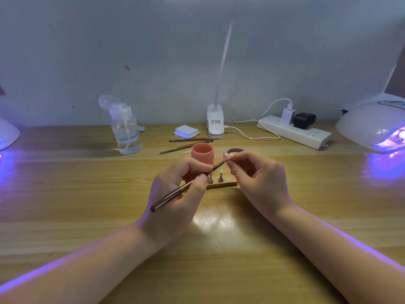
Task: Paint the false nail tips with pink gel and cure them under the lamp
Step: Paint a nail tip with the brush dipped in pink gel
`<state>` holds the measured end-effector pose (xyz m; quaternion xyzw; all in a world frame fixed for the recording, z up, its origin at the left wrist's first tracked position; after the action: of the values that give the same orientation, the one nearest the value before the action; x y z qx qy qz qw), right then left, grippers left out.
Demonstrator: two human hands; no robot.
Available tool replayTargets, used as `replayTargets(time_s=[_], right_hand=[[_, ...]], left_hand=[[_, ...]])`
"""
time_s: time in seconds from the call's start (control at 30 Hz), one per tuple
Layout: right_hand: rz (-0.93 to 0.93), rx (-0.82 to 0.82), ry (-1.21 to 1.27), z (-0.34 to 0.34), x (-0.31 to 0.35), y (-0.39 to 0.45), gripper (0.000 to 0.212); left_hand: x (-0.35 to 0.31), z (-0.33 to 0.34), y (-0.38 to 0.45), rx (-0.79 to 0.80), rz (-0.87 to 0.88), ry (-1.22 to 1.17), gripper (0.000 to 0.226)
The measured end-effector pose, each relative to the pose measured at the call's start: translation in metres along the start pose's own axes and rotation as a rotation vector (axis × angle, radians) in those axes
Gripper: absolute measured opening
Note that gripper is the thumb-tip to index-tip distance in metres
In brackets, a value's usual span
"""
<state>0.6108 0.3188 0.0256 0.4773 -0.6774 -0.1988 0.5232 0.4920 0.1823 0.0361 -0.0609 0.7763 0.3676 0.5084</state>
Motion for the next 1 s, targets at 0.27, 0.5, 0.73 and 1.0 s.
replayTargets(time_s=[0.27,0.5,0.73,1.0], right_hand=[[-0.007,-0.001,-0.008,0.0003,0.0009,0.0002,0.009],[0.026,0.006,0.039,0.0004,0.0004,-0.0004,0.009],[0.061,0.016,0.069,0.001,-0.0016,-0.0008,0.009],[0.08,0.031,0.105,0.0026,-0.0048,-0.0013,0.01]], left_hand=[[0.0032,0.0017,0.0003,0.012,-0.035,0.066,0.018],[0.004,0.0001,0.0029,-0.024,-0.064,0.021,0.023],[0.0048,-0.0015,0.0018,-0.015,-0.056,-0.063,0.015],[0.0057,-0.0006,0.001,0.014,-0.068,-0.103,0.024]])
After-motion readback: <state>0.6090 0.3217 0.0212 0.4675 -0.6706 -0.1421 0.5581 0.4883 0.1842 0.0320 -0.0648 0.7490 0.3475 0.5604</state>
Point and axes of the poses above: each hand's wrist, its own y-axis towards the middle knuckle, its own z-axis out of the palm, x = y × z, the point moved 5 cm from there along y, towards the middle knuckle, and after that the axes turned 9 degrees about -z, right-handed, at the moved point
